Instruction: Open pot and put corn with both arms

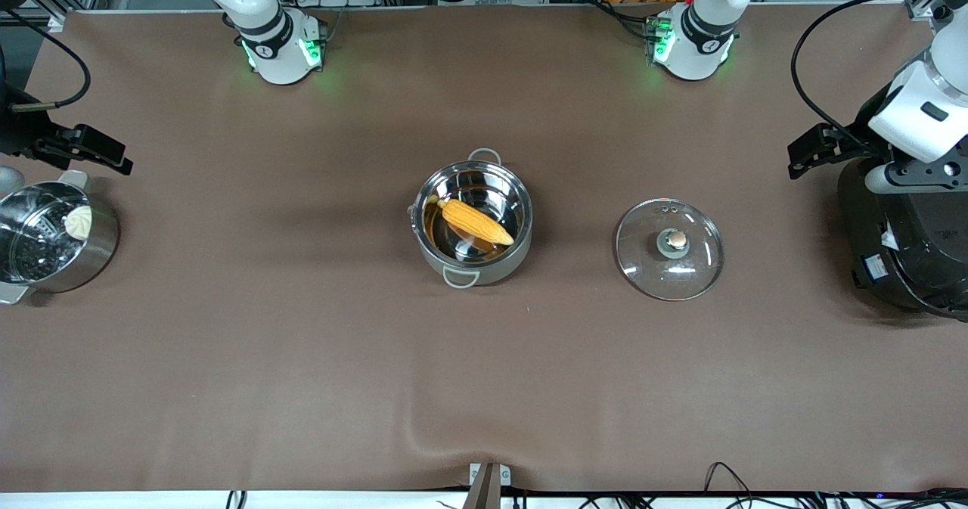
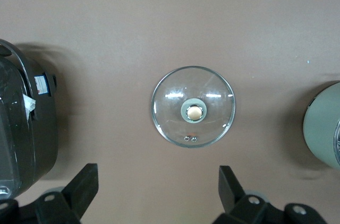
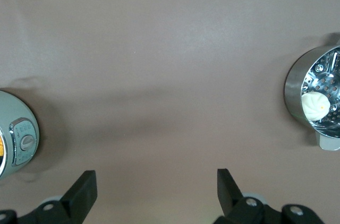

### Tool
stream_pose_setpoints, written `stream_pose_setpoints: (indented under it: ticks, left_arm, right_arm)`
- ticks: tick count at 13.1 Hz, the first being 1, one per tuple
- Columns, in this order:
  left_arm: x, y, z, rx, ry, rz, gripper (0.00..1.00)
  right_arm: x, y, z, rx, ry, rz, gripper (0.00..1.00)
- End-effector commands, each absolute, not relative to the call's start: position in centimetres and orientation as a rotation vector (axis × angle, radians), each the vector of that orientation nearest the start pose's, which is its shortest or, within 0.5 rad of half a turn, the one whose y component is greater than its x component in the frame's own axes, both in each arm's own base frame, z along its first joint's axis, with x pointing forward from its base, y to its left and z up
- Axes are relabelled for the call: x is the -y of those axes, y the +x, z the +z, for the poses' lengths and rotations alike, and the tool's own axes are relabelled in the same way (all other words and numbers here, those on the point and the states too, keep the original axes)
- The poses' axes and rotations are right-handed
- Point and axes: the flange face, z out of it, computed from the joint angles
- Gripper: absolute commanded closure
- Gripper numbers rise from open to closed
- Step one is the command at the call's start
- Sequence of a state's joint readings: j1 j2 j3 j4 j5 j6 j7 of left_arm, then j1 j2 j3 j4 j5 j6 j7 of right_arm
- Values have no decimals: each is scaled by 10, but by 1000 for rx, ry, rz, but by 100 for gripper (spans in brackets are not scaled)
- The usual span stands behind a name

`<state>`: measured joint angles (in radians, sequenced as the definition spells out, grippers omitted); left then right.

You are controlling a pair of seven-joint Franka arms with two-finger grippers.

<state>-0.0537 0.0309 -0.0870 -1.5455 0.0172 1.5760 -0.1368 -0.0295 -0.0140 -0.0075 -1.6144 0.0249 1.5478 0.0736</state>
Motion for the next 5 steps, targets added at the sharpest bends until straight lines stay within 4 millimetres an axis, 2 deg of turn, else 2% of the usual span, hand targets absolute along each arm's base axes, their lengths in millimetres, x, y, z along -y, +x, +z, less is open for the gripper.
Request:
stream_pose_setpoints:
  ticks: [1, 5]
  left_arm:
    - [75, 557, 628, -45, -3136, 6, 0]
    - [75, 554, 628, -45, -3135, 35, 0]
  right_arm:
    - [19, 538, 613, -162, -3102, 74, 0]
    - [17, 538, 613, -155, -3103, 77, 0]
